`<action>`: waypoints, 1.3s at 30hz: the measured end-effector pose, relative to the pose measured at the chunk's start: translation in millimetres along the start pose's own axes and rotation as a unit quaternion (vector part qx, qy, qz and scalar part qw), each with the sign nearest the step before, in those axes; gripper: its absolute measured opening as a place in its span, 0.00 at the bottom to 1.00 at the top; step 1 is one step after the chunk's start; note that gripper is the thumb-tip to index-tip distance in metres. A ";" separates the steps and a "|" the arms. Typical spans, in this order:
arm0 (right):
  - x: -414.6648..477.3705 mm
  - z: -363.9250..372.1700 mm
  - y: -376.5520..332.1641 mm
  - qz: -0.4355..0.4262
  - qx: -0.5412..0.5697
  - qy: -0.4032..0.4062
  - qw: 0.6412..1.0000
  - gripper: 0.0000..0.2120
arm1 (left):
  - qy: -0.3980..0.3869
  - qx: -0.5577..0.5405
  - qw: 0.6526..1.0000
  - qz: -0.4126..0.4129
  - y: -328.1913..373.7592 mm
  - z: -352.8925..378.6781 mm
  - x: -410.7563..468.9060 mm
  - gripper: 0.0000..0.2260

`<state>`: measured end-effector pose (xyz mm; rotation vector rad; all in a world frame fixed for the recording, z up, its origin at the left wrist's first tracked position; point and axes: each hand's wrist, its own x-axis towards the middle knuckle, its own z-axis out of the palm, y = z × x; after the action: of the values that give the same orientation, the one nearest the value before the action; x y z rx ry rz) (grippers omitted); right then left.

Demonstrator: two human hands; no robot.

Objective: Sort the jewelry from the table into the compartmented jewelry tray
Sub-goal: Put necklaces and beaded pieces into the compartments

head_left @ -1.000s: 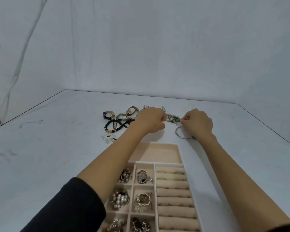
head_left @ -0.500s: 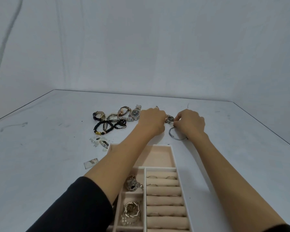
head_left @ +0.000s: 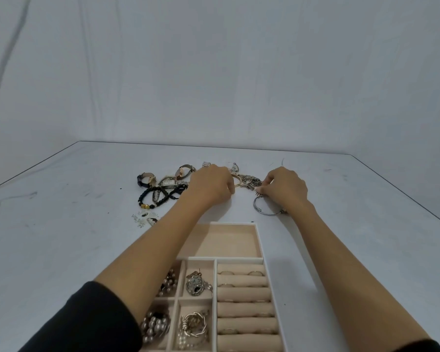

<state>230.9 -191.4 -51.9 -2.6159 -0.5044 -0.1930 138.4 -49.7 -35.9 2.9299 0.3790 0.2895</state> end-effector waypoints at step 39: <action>-1.7 -10.1 -2.4 -0.040 0.215 0.026 0.975 0.05 | -0.017 -0.141 0.990 0.024 -121.6 -41.5 -95.9 0.18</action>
<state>227.9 -194.7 -42.4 -2.1656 -0.5632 -0.1575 10.2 46.7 -35.7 2.6652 0.2414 0.2742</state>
